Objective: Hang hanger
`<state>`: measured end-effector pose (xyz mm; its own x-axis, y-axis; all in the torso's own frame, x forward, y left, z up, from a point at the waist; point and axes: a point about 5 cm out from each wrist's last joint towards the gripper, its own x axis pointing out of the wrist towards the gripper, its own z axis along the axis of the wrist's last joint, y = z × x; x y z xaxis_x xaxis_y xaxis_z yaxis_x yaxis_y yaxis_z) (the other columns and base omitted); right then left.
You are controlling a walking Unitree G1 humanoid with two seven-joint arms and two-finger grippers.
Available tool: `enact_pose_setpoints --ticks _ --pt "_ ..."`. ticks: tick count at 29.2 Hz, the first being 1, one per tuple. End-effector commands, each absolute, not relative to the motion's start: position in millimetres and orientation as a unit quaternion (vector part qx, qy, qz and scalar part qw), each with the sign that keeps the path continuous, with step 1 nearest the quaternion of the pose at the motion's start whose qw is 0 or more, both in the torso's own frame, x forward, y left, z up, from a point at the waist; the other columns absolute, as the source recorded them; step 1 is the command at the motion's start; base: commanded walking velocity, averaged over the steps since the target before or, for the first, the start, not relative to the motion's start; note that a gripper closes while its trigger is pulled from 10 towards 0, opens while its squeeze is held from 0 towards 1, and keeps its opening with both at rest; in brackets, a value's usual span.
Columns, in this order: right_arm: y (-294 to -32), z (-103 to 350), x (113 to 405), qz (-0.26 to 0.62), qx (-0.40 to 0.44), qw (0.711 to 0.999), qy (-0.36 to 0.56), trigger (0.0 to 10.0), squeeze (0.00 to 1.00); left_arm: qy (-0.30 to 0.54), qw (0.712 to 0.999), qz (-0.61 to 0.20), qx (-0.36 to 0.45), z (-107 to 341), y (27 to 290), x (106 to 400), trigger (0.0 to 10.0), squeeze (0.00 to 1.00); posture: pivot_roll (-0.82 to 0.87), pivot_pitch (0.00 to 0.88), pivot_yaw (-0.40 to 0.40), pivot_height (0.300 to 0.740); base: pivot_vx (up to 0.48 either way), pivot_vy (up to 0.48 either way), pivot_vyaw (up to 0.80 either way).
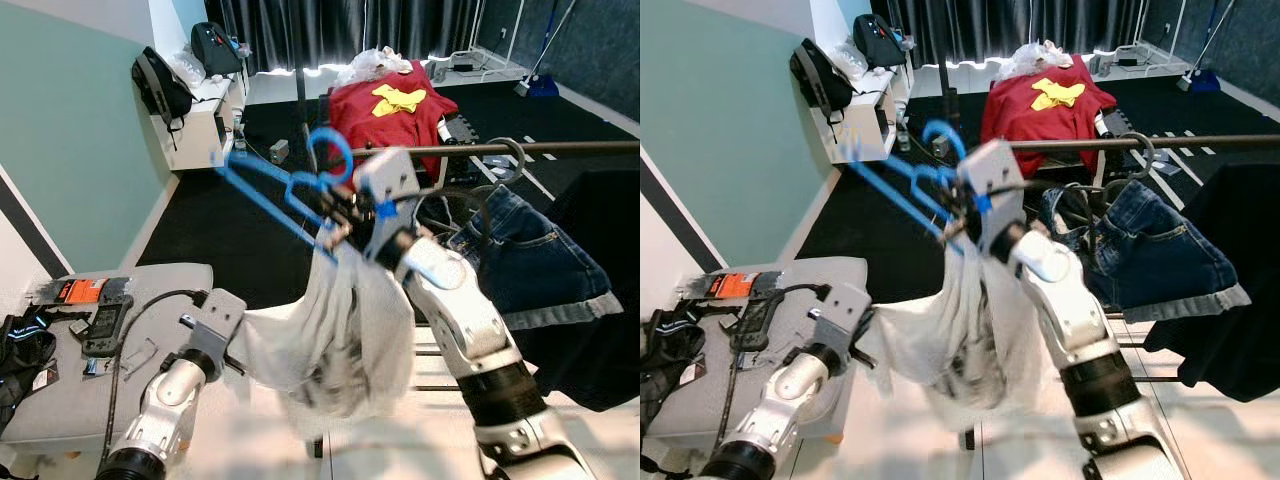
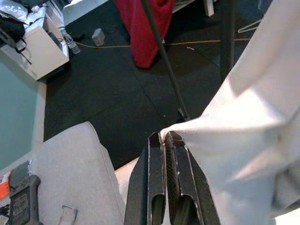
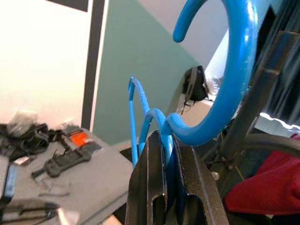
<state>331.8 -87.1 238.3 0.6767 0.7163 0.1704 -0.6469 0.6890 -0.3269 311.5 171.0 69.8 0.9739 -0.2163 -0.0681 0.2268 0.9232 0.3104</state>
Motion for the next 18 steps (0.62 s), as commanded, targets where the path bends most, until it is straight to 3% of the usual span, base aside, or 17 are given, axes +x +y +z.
enact_pose_setpoints --ticks 1,5,6,8,9,10,11,12,13,16,17,18 --pt "-83.3 238.0 325.5 0.408 -0.118 0.894 -0.145 0.0 0.0 0.003 0.984 -0.093 0.151 75.5 179.9 312.2 0.0 0.0 -0.06 0.008 0.036 0.74 0.0 0.0 0.0" --pt "-97.6 225.0 319.0 0.452 -0.146 0.873 -0.113 0.0 0.0 0.005 0.98 -0.117 0.161 77.0 184.6 307.3 0.0 0.0 -0.06 0.004 0.037 0.74 0.0 0.0 0.0" --pt "-108.1 220.7 317.8 0.463 -0.161 0.866 -0.097 0.0 0.0 0.002 0.971 -0.153 0.184 76.8 183.3 301.6 1.7 0.0 -0.06 0.004 0.035 0.74 0.0 0.0 0.0" --pt "-122.6 219.5 322.5 0.448 -0.176 0.872 -0.087 0.0 0.0 -0.001 0.966 -0.175 0.191 77.3 185.1 296.4 2.0 0.0 -0.06 0.004 0.024 0.74 0.0 0.0 0.0" --pt "-122.6 219.5 322.5 0.448 -0.176 0.872 -0.087 0.0 0.0 -0.001 0.966 -0.175 0.191 77.3 185.1 296.4 2.0 0.0 -0.06 0.004 0.024 0.74 0.0 0.0 0.0" --pt "-135.9 219.7 326.7 0.434 -0.184 0.878 -0.08 0.0 0.0 -0.02 0.978 -0.149 0.144 83.5 191.2 295.8 0.0 0.0 -0.06 0.004 0.017 0.74 0.0 0.0 0.0" --pt "-146.4 220.3 330.4 0.417 -0.185 0.886 -0.077 0.0 0.0 -0.046 0.992 -0.084 0.077 91.5 201.2 297.5 3.5 0.0 -0.06 0.003 0.009 0.74 0.0 0.0 0.0" --pt "-154.4 220.8 332.5 0.406 -0.181 0.893 -0.076 0.0 0.0 -0.065 0.996 -0.05 0.018 95.8 204.5 296.8 10.0 0.84 -0.05 0.002 0.006 0.74 0.0 0.0 0.0" --pt "-158.4 221.3 333.4 0.4 -0.175 0.896 -0.076 0.0 0.0 -0.075 0.997 -0.037 -0.005 97.1 203.7 296.0 10.0 1.0 -0.05 0.002 0.005 0.74 0.0 0.0 0.0" --pt "-160.3 222.0 334.0 0.396 -0.168 0.899 -0.078 0.0 0.0 -0.072 0.996 -0.045 0.003 95.3 199.0 295.3 10.0 1.0 -0.05 0.0 0.004 0.74 0.0 0.0 0.0" --pt "-160.3 223.2 334.4 0.394 -0.161 0.901 -0.082 0.0 0.0 -0.065 0.996 -0.063 0.021 92.4 191.7 294.7 10.0 0.96 -0.05 0.001 0.003 0.74 0.0 0.0 0.0" --pt "-159.8 224.1 334.7 0.394 -0.156 0.902 -0.084 0.0 0.0 -0.058 0.995 -0.074 0.035 90.0 187.0 294.5 10.0 0.82 -0.05 0.001 0.003 0.74 0.0 0.0 0.0"
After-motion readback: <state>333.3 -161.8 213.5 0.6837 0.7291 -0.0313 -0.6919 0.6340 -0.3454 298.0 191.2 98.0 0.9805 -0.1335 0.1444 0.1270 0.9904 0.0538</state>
